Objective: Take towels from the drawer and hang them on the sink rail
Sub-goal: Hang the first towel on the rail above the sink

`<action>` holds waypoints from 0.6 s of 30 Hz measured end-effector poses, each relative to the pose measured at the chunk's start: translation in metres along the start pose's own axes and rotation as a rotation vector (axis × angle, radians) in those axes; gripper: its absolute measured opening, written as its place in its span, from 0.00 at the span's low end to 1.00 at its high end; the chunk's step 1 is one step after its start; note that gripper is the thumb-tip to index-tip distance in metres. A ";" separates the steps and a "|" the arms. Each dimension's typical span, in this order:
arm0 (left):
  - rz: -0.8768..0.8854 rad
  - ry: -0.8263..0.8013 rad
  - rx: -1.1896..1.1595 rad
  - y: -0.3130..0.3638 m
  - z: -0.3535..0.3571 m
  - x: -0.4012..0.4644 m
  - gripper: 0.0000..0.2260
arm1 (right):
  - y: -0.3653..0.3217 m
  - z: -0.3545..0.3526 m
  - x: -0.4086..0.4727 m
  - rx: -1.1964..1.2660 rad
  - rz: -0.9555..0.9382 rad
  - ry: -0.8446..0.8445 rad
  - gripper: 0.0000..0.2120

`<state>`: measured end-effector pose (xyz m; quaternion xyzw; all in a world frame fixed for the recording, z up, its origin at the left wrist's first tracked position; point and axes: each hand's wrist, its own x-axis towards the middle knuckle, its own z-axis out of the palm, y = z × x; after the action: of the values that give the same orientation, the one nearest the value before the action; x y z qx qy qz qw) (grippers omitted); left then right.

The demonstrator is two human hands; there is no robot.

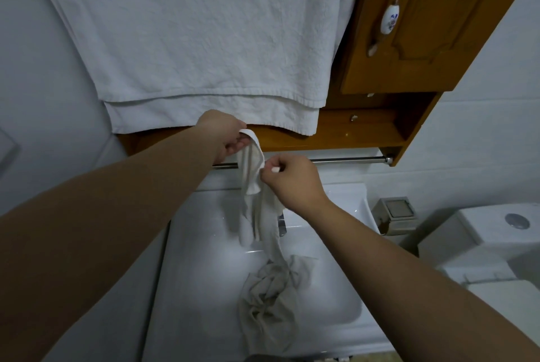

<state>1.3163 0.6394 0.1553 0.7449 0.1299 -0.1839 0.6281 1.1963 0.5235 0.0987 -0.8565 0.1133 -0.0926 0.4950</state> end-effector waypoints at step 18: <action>0.352 -0.426 0.294 -0.050 0.006 -0.052 0.12 | -0.012 -0.033 0.028 0.787 0.496 0.004 0.02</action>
<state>1.2483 0.6447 0.1330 0.7836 -0.1636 -0.2410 0.5487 1.2157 0.4934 0.1268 -0.5503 0.2717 -0.0092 0.7895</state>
